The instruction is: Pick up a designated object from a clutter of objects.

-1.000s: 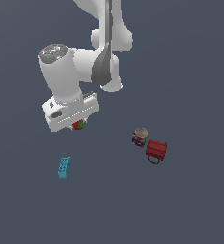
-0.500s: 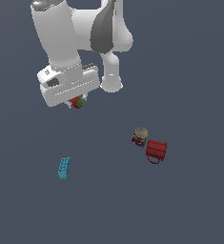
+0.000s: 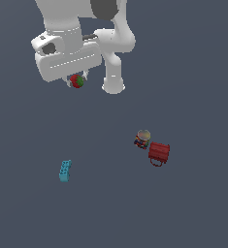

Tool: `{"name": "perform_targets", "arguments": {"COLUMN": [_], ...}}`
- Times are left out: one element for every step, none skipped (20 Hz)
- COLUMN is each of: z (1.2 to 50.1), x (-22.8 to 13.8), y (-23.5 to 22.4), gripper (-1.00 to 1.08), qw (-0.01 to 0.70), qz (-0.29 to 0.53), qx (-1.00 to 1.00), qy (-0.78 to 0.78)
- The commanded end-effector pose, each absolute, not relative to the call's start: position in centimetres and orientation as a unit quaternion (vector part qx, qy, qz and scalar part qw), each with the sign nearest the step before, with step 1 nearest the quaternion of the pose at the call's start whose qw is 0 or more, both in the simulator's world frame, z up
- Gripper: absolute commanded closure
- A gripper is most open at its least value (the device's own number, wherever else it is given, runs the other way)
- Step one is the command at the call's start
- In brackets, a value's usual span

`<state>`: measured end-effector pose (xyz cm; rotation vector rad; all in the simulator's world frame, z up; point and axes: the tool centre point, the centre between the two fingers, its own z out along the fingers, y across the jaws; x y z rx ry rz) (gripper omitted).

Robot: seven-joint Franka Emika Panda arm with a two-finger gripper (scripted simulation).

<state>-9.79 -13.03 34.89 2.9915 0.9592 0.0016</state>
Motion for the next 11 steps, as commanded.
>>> {"name": "perform_targets", "arguments": {"z": [36.3,36.7,37.1,37.4,37.7,38.0,38.2,38.3,38.4,38.5,38.5], "x": [-10.5,-10.7,-10.9,-11.1,-11.2,-11.3,-11.4,-11.4,-11.5,-11.5,-11.5], "y": [-13.0,-12.9,-12.9,-12.9,-12.9,-12.9,-12.9,-12.9,-12.9,-12.9,-12.9], "gripper": [1.08,1.08,1.08,1.08,1.08,1.08,1.08,1.08,1.08,1.08,1.08], "qw": [0.0,0.0,0.0,0.0,0.0,0.0,0.0,0.0,0.0,0.0,0.0], "qz": [0.0,0.0,0.0,0.0,0.0,0.0,0.0,0.0,0.0,0.0,0.0], "qx": [0.952,0.952,0.952,0.952,0.952,0.952,0.952,0.952,0.952,0.952,0.952], "qy": [0.305,0.305,0.305,0.305,0.305,0.305,0.305,0.305,0.305,0.305,0.305]}}
